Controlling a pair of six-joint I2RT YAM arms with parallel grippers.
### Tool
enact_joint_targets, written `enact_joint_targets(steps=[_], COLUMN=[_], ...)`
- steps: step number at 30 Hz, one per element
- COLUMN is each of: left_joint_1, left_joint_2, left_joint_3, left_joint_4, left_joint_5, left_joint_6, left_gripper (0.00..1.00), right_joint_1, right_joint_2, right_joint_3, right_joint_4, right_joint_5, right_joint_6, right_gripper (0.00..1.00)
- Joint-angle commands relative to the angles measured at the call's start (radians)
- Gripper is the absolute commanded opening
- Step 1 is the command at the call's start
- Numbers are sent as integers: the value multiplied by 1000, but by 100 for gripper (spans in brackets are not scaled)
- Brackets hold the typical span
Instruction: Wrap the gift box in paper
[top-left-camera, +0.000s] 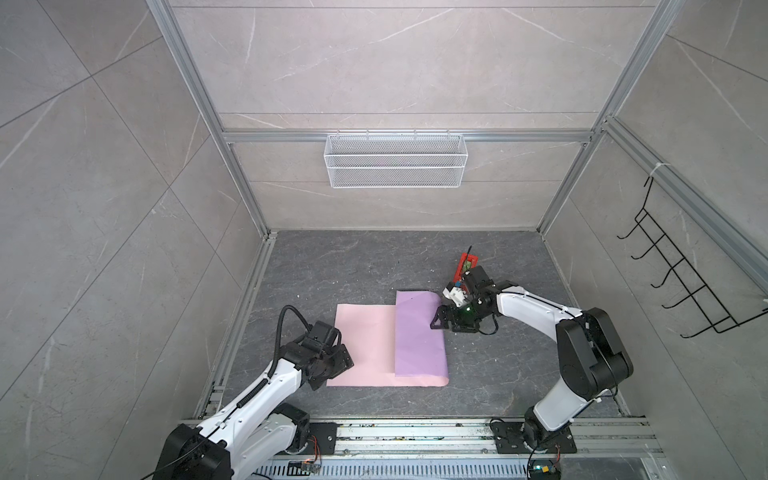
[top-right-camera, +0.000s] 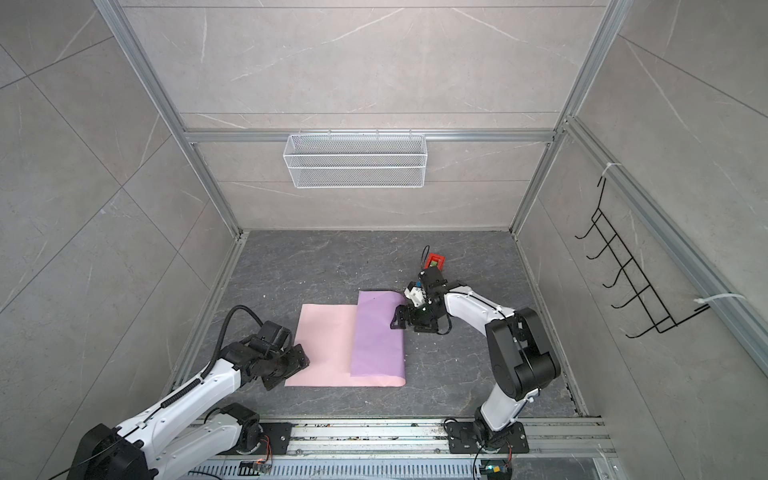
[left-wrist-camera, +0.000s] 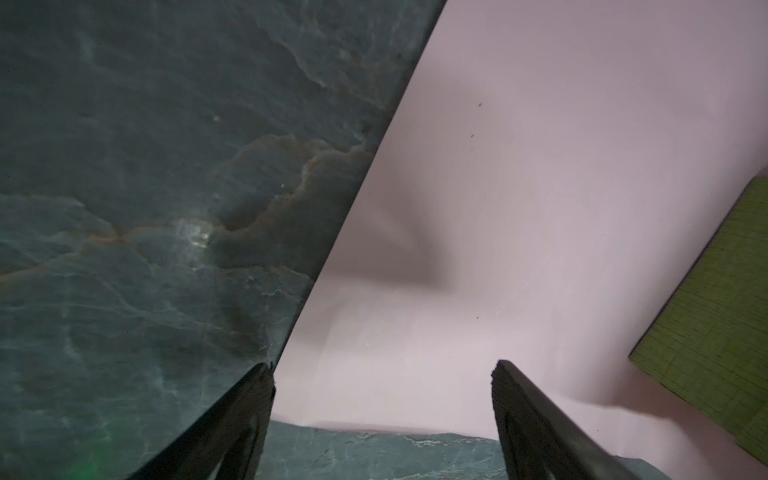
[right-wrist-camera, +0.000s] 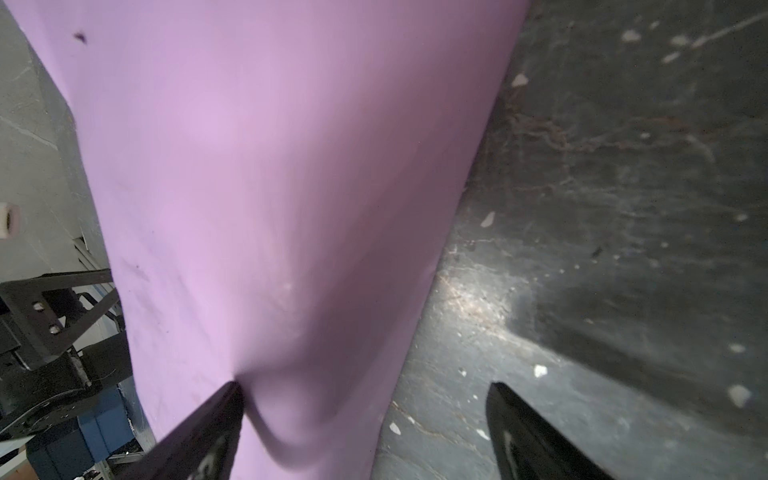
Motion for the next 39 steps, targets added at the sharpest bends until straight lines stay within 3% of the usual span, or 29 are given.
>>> enact_joint_targets(steps=[1, 8, 24, 32, 39], left_joint_1=[-16, -16, 42, 167, 250], left_joint_2=[-11, 118, 175, 194, 248], left_joint_3=[5, 9, 65, 75, 101], left_joint_4=[-60, 41, 281, 329, 336], left_joint_5=[-31, 100, 197, 309, 406], left_joint_6=[-34, 37, 213, 286, 269], left_gripper=[85, 85, 84, 83, 82], right_joint_1=[15, 16, 16, 16, 17], right_joint_2=[49, 51, 55, 53, 56], right_joint_3=[-22, -20, -14, -14, -13], right_joint_4=[-48, -46, -50, -50, -52], right_joint_5=[100, 100, 99, 101, 101], right_joint_6=[-20, -21, -21, -23, -24], right_gripper=[92, 92, 92, 92, 92])
